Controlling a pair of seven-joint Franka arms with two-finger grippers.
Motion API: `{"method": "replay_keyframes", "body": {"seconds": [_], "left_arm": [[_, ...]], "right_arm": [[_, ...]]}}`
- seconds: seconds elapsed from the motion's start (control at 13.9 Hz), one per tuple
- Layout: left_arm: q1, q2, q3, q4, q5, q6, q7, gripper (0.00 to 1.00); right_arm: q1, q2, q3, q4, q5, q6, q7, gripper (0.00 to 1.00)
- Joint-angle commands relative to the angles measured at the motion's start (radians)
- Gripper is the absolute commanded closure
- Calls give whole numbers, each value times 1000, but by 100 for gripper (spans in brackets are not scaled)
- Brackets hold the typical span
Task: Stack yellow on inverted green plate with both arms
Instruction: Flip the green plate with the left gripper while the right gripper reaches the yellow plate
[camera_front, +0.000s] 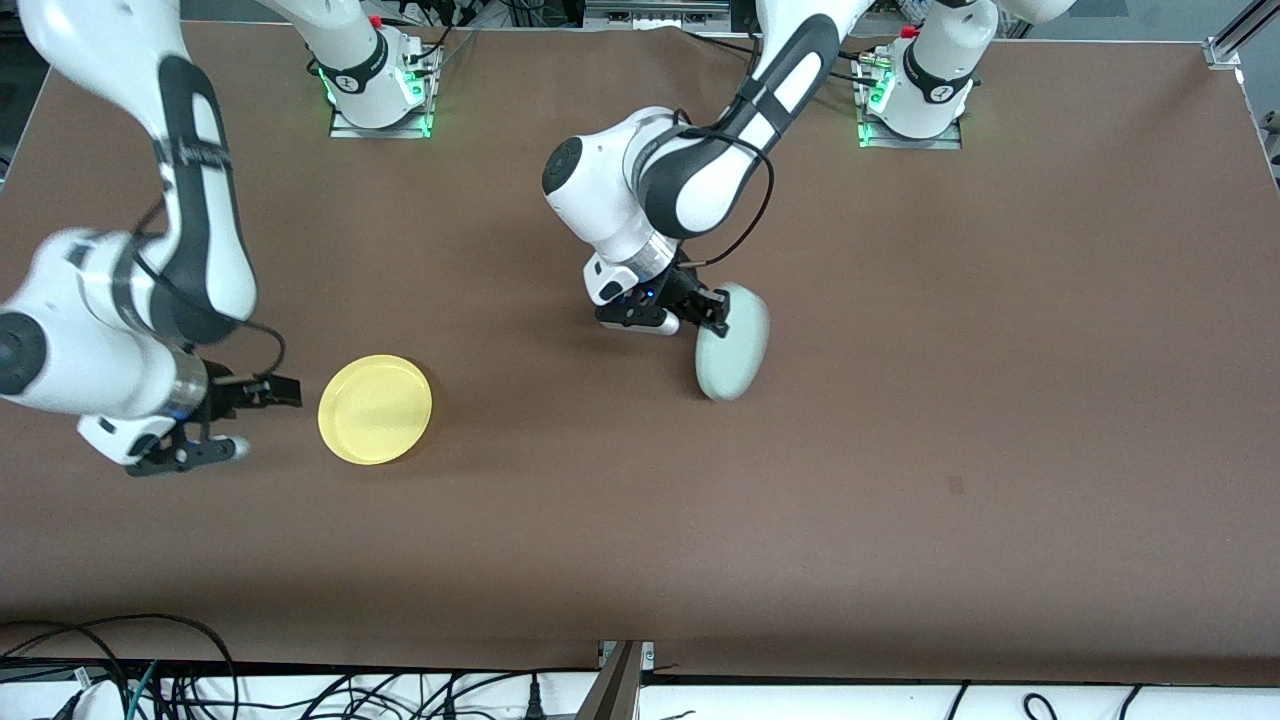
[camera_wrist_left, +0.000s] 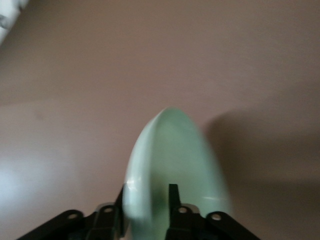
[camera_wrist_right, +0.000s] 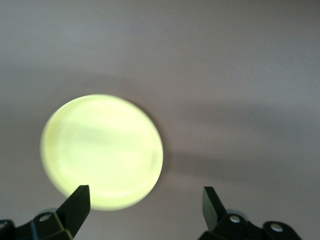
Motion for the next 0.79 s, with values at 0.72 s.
{"method": "replay_keyframes", "body": {"seconds": [0.72], "left_arm": [[51, 73, -19, 48, -202, 207, -34, 0]], "right_arm": [[2, 38, 4, -225, 90, 262, -19, 29]]}}
